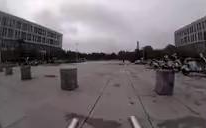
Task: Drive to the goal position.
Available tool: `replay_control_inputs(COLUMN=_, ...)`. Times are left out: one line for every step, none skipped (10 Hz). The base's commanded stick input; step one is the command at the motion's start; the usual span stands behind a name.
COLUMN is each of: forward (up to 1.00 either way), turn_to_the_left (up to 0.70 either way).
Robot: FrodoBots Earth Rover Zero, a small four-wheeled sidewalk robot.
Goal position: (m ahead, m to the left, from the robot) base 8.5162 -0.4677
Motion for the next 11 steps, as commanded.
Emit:
replay_control_inputs(forward=0.7, turn_to_the_left=-0.2)
replay_control_inputs(forward=0.7, turn_to_the_left=-0.08)
replay_control_inputs(forward=0.7, turn_to_the_left=0.0)
replay_control_inputs(forward=0.7, turn_to_the_left=0.0)
replay_control_inputs(forward=0.7, turn_to_the_left=0.0)
replay_control_inputs(forward=0.7, turn_to_the_left=0.0)
replay_control_inputs(forward=0.7, turn_to_the_left=0.0)
replay_control_inputs(forward=0.7, turn_to_the_left=0.0)
replay_control_inputs(forward=0.7, turn_to_the_left=0.0)
replay_control_inputs(forward=0.7, turn_to_the_left=0.0)
replay_control_inputs(forward=0.7, turn_to_the_left=0.0)
